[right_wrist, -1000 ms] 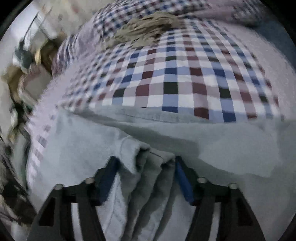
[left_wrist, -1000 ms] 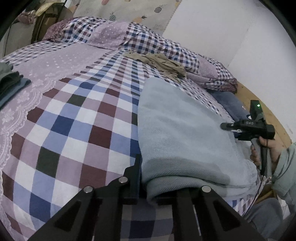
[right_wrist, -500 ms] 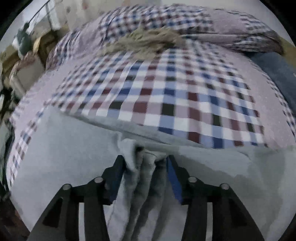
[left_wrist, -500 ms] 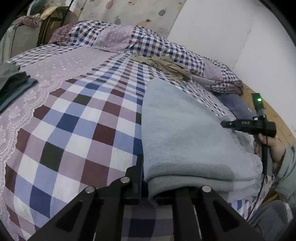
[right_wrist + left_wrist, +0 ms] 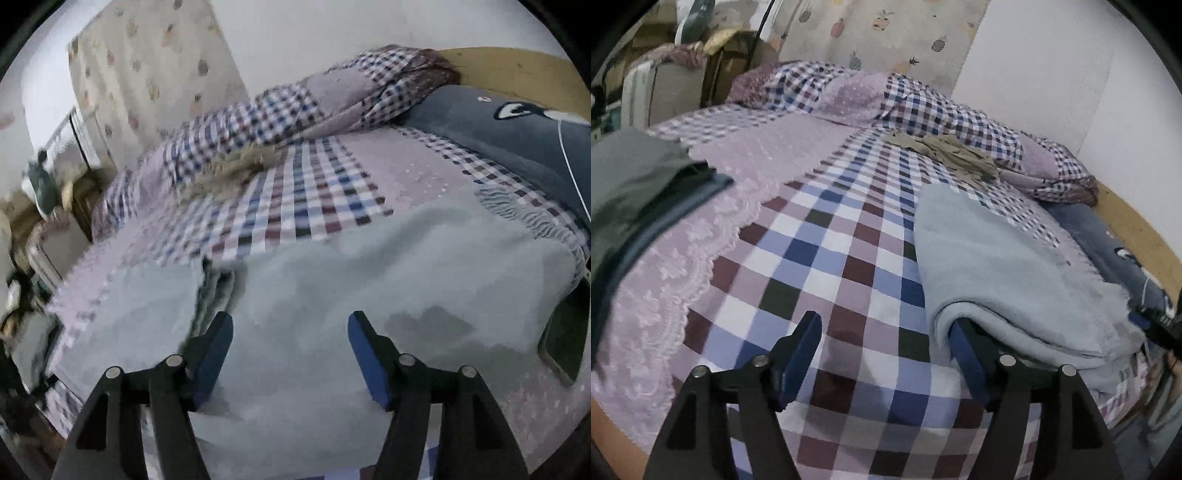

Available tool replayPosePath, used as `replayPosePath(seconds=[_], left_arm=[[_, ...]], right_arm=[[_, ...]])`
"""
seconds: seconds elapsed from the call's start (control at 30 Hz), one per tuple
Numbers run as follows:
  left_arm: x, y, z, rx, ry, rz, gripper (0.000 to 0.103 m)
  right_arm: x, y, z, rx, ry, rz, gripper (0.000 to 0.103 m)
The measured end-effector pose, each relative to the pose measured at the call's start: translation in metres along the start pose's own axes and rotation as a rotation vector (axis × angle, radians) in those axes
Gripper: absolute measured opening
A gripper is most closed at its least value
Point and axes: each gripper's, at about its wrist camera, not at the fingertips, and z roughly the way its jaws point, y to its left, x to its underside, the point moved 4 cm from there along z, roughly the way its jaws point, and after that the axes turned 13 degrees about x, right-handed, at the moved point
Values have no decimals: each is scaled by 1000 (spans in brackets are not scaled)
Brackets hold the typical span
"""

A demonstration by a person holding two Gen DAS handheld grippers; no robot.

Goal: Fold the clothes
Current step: 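Move both grippers toward the light blue pants beside the stuffed toy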

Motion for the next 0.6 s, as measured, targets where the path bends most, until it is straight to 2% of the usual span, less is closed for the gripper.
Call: replayPosePath(seconds=[0.1, 0.17, 0.2, 0.3, 0.4, 0.5, 0.6], left_arm=[[1, -14, -7, -48, -25, 47, 75], [1, -20, -15, -91, -47, 66, 80], [1, -21, -20, -112, -62, 64, 84], [-2, -17, -38, -160, -108, 5, 84], [-8, -32, -46, -156, -143, 5, 84], [-13, -77, -34, -123, -142, 110, 84], [-8, -145, -5, -24, -94, 250, 85]], right_arm=[[-5, -25, -8, -7, -27, 67, 70], [-8, -41, -11, -7, -39, 106, 73], [-10, -50, -13, -6, -46, 129, 76], [-16, -86, -25, 0, -70, 225, 78], [-15, -120, -36, 16, -91, 336, 78], [-13, -150, -48, 71, -115, 406, 78], [-11, -179, -61, 139, -143, 455, 78]])
